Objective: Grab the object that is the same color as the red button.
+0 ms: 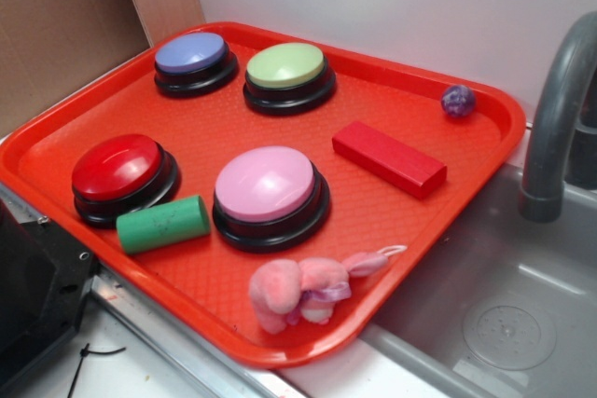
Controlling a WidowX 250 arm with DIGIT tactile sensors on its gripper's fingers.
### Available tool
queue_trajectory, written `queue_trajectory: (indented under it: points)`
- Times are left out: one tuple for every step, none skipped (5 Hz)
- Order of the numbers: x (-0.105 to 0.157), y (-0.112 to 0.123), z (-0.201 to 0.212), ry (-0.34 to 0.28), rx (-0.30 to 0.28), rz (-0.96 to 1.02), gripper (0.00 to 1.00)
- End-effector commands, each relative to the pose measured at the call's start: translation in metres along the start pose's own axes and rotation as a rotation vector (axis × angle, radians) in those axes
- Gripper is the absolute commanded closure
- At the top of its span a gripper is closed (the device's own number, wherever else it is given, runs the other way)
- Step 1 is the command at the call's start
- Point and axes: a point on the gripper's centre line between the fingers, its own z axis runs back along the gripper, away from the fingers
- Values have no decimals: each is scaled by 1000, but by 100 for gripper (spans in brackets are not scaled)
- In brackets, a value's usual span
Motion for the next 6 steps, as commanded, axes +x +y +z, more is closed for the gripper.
queue_trajectory:
  points:
    - [0,0,0,0,0,0,0]
    - [25,8,-11,12,-27,-111,0]
    - [49,12,-20,25,-33,-229,0]
    - [80,7,-34,14,12,-414,0]
    - [105,-6,-48,-25,8,-583,0]
    - [128,-28,-71,-76,-6,-829,0]
